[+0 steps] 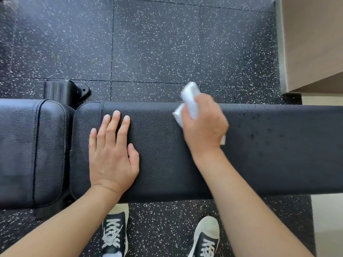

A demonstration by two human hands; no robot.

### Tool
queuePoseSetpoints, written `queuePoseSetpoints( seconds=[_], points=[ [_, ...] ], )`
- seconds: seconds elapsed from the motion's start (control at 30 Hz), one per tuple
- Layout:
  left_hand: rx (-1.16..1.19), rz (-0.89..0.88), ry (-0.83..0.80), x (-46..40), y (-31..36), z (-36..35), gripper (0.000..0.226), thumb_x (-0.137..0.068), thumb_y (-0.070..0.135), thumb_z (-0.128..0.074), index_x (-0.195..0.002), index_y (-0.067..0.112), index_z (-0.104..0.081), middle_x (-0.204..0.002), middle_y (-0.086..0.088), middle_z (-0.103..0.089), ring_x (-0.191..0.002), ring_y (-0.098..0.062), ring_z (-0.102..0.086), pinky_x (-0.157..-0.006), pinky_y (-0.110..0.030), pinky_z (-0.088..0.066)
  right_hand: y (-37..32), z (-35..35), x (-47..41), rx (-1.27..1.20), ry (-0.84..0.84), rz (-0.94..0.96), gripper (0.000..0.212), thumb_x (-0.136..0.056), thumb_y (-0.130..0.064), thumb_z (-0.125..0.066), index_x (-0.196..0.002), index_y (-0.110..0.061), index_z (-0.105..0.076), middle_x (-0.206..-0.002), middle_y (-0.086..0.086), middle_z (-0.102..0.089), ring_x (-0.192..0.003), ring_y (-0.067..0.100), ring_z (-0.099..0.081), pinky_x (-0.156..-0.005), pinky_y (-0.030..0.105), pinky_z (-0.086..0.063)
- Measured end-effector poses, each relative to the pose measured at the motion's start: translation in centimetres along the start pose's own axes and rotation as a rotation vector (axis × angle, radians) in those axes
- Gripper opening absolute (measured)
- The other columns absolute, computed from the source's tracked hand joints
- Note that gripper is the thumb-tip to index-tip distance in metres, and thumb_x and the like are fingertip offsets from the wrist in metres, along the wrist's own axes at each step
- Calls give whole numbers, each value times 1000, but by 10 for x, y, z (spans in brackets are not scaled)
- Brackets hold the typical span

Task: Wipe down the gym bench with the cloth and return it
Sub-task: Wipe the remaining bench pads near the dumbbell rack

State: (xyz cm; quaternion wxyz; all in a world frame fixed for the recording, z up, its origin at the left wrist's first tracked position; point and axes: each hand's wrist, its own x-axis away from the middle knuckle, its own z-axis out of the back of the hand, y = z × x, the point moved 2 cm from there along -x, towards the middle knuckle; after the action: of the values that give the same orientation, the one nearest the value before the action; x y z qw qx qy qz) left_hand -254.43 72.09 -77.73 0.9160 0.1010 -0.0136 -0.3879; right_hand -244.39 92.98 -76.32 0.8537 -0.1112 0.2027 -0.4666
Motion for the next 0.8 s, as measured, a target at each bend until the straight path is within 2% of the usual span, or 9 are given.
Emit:
queuePoseSetpoints(
  seconds=[0.1,0.2,0.3,0.4,0.5,0.6,0.7,0.77,0.8],
  points=[
    [-1,0,9,-1,0,-1,68,-93,29,-40,-159,12,-39,-169,-10,-32,-157,-33,-27,-126,-57,-20,-67,-28,8,-62,-48,163,22,-83,-31,-74,-89,-15,-62,-80,3,-59,-68,27,-55,-55,37,-40],
    [10,8,17,0,0,-2,65,-92,29,-40,-154,7,-43,-168,-11,-33,-157,-33,-26,-127,-56,-20,-99,-38,26,-139,-83,211,23,-81,-32,-75,-91,-15,-64,-82,3,-60,-69,27,-55,-56,39,-42],
    [8,8,19,1,1,-2,65,-93,28,-41,-154,8,-43,-168,-11,-33,-157,-32,-26,-127,-55,-19,-79,-25,41,-172,-99,327,21,-84,-31,-74,-88,-15,-61,-79,3,-56,-67,26,-52,-55,39,-41],
    [2,15,12,2,1,1,67,-93,28,-42,-157,10,-41,-169,-10,-32,-157,-32,-26,-127,-55,-19,-16,4,50,-99,-105,469,21,-88,-29,-71,-81,-14,-57,-74,3,-50,-64,26,-50,-53,41,-42],
    [9,9,-8,0,4,5,67,-94,30,-41,-158,12,-39,-169,-9,-31,-158,-31,-25,-128,-55,-18,66,40,36,-12,-46,211,27,-91,-37,-61,-80,-12,-56,-73,5,-53,-66,31,-55,-53,37,-41],
    [4,11,-26,0,2,5,67,-95,31,-40,-159,13,-39,-170,-8,-31,-158,-30,-25,-128,-55,-18,88,54,39,9,-62,-16,30,-93,-42,-53,-84,-13,-52,-78,6,-56,-72,35,-56,-56,38,-40],
    [7,11,-39,1,2,6,66,-95,32,-38,-159,14,-39,-170,-7,-31,-158,-30,-25,-128,-55,-18,44,36,53,33,-83,-76,22,-90,-36,-56,-85,-15,-53,-79,4,-54,-69,32,-55,-56,33,-29],
    [18,9,-54,1,1,5,66,-96,32,-38,-159,14,-38,-170,-7,-30,-158,-29,-24,-128,-55,-18,-6,16,70,76,-96,19,17,-85,-34,-57,-85,-17,-58,-76,2,-54,-64,28,-54,-51,33,-28],
    [22,11,-63,1,1,5,66,-95,32,-37,-159,14,-38,-170,-8,-30,-158,-30,-24,-128,-56,-18,-31,8,78,47,-98,68,17,-83,-34,-58,-85,-17,-59,-75,2,-55,-63,27,-54,-49,35,-32]
  ],
)
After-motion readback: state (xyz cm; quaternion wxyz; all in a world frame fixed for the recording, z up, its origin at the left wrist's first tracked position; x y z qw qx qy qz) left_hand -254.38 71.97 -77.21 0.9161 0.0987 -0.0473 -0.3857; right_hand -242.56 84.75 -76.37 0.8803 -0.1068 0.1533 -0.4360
